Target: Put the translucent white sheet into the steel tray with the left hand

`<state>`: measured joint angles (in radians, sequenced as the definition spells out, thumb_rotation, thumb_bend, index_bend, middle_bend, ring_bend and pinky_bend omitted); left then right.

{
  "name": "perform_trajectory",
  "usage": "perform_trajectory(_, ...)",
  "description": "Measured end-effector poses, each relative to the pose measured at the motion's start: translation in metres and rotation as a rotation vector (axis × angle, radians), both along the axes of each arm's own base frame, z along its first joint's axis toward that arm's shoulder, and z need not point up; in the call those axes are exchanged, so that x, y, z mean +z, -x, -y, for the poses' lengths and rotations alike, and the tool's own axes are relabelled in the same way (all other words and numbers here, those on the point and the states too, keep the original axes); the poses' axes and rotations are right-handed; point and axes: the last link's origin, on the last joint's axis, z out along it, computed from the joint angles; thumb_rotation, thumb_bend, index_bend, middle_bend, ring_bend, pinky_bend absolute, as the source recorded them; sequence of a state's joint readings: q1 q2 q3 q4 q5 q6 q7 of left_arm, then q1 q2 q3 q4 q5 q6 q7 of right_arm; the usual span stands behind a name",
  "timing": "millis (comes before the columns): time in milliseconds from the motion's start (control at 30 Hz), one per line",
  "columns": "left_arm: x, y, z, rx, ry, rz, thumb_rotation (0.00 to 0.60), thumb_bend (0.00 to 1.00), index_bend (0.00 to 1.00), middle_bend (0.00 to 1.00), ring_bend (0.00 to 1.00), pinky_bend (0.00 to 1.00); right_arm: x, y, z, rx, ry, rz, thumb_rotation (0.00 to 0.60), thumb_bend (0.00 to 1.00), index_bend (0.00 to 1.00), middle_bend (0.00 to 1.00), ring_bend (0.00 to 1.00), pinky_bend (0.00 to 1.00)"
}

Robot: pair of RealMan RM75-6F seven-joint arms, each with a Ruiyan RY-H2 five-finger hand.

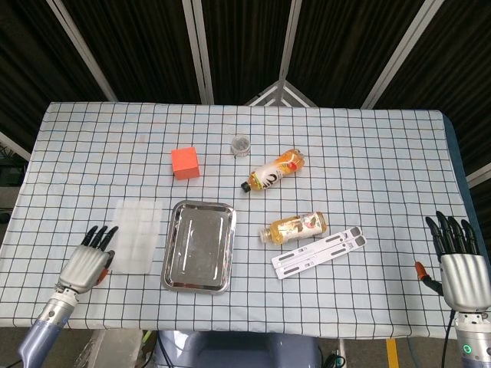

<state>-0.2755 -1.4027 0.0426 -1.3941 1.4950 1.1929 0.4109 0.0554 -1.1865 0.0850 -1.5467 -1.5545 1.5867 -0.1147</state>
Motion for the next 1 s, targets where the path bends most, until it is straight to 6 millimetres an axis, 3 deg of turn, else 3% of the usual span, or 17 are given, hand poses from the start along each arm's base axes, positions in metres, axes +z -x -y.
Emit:
perform_trajectory(267, 0.034, -0.039, -0.022, -0.068, -0.133, 0.114, 0.600, 0.49, 0.61, 0.01, 0.00, 0.00, -0.001, -0.001, 0.000, 0.003, -0.002, -0.003, 0.600, 0.33, 0.00, 0.00, 0.00, 0.00)
perform_trajectory(600, 0.073, -0.115, -0.066, -0.198, -0.288, 0.279, 0.600, 0.49, 0.61, 0.02, 0.00, 0.00, -0.001, 0.000, 0.001, -0.003, -0.002, 0.003, 0.600, 0.33, 0.00, 0.00, 0.00, 0.00)
perform_trajectory(767, 0.076, -0.153, -0.080, -0.283, -0.313, 0.313, 0.600, 0.49, 0.61, 0.03, 0.00, 0.00, -0.001, 0.000, 0.001, -0.003, -0.002, 0.003, 0.600, 0.33, 0.00, 0.00, 0.00, 0.00)
perform_trajectory(1000, 0.050, -0.194, -0.077, -0.397, -0.267, 0.329, 0.600, 0.50, 0.61, 0.04, 0.00, 0.00, 0.000, 0.000, 0.001, -0.006, -0.004, 0.006, 0.600, 0.33, 0.00, 0.00, 0.00, 0.00)
